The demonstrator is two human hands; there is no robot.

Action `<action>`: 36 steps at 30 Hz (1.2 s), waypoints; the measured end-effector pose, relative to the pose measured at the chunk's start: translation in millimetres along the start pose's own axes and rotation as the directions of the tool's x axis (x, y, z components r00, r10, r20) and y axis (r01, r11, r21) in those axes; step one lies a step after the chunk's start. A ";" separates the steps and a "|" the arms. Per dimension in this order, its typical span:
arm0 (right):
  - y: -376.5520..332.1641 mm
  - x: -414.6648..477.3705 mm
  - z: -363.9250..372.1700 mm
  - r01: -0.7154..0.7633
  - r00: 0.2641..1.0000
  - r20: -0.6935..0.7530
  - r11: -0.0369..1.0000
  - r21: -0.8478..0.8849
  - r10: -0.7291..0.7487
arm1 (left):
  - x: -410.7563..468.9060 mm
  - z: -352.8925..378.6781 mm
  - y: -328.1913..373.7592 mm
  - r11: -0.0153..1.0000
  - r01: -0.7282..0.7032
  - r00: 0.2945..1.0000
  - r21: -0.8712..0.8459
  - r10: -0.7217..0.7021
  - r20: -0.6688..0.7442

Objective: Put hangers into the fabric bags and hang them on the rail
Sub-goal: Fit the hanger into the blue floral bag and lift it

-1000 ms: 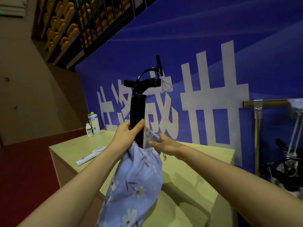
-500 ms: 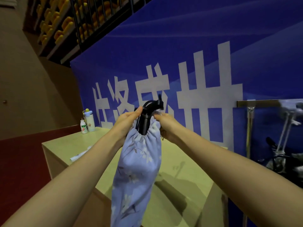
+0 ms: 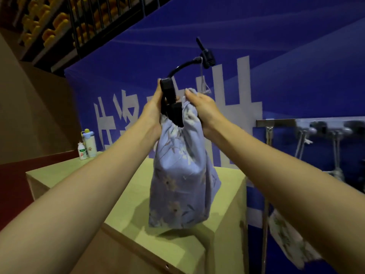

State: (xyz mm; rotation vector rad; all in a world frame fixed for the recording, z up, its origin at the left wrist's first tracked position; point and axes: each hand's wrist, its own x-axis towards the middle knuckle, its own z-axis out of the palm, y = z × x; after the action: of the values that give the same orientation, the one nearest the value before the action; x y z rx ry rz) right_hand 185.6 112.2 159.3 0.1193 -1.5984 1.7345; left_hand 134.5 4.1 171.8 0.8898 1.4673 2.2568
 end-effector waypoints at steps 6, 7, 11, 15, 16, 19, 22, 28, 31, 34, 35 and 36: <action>-53.8 -44.9 -71.4 -0.019 0.986 -0.164 0.999 -0.029 0.014 | -16.5 87.1 -4.0 0.999 0.018 0.992 0.040 -0.023 0.124; -62.1 -52.6 -85.1 -0.046 0.980 -0.198 0.998 -0.041 0.037 | -19.9 101.5 -6.8 0.999 0.031 0.989 0.036 -0.036 0.146; -100.3 -101.6 -147.7 -0.142 0.947 -0.301 0.987 -0.072 0.114 | -34.6 169.2 -33.8 0.990 0.137 0.953 -0.016 -0.127 0.276; -128.5 -153.7 -204.4 -0.181 0.923 -0.370 0.968 -0.173 0.106 | -60.0 233.8 -75.4 0.968 0.242 0.886 -0.063 -0.194 0.421; -133.6 -165.5 -217.7 -0.195 0.913 -0.396 0.959 -0.206 0.101 | -69.6 248.3 -85.0 0.963 0.267 0.867 -0.048 -0.218 0.449; -148.5 -199.8 -251.2 -0.254 0.860 -0.506 0.916 -0.312 0.066 | -97.4 283.8 -105.1 0.951 0.310 0.821 -0.010 -0.262 0.507; -155.7 -224.0 -276.3 -0.303 0.799 -0.601 0.872 -0.384 0.013 | -118.5 311.7 -122.5 0.914 0.403 0.747 -0.052 -0.296 0.595; -164.9 -244.0 -337.9 -0.588 0.684 -0.697 0.402 -0.702 -0.216 | -145.9 355.3 -152.6 0.891 0.443 0.792 -0.095 -0.340 0.508; -176.9 -259.6 -377.6 -0.708 0.581 -0.764 0.288 -0.645 -0.281 | -145.5 370.3 -173.9 0.885 0.458 0.799 -0.078 -0.372 0.473; -187.4 -274.0 -402.0 -0.742 0.518 -0.818 0.343 -0.576 -0.252 | -143.9 385.9 -191.5 0.871 0.488 0.786 -0.051 -0.414 0.459; -188.8 -275.4 -405.4 -0.736 0.517 -0.822 0.367 -0.570 -0.239 | -146.6 388.7 -193.3 0.863 0.502 0.779 -0.046 -0.429 0.456; -189.4 -274.8 -411.4 -0.720 0.517 -0.825 0.404 -0.564 -0.229 | -149.2 394.3 -198.3 0.853 0.520 0.766 -0.037 -0.447 0.462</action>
State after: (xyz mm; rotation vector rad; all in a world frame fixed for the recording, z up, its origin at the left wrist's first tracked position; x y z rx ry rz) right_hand 658.3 337.1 78.3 -1.4415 -1.5362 0.5921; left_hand 486.7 286.2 56.1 0.7834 1.1203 1.6288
